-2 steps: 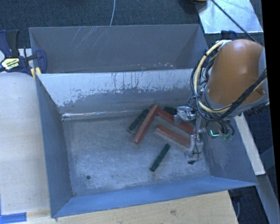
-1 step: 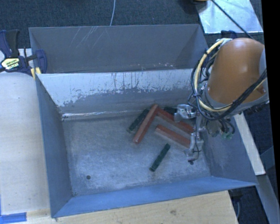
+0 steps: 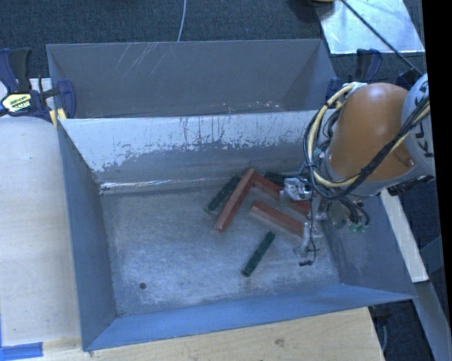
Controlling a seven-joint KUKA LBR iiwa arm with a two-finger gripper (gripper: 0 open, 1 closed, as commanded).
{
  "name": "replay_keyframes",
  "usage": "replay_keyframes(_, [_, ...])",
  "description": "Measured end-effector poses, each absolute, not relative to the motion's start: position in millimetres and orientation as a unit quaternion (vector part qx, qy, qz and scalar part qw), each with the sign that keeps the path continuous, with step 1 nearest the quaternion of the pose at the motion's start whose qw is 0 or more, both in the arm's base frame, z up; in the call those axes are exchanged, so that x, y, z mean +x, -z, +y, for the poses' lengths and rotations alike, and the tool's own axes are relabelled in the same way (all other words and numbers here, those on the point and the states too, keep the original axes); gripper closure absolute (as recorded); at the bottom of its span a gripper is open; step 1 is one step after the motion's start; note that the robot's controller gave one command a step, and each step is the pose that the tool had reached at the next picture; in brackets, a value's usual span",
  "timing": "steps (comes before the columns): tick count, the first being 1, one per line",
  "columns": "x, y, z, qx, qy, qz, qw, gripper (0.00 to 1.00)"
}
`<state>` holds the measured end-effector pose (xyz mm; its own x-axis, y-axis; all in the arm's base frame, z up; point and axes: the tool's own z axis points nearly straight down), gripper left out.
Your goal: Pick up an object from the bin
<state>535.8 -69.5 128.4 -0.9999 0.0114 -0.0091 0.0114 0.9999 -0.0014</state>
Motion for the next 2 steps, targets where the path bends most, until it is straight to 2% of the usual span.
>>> replay_keyframes(1, [520.5, -106, -119, 0.053, -0.001, 0.999, -0.001, 0.0])
replay_keyframes(2, [563.2, -72, -61, 0.206, -0.001, 0.978, 0.004, 1.0])
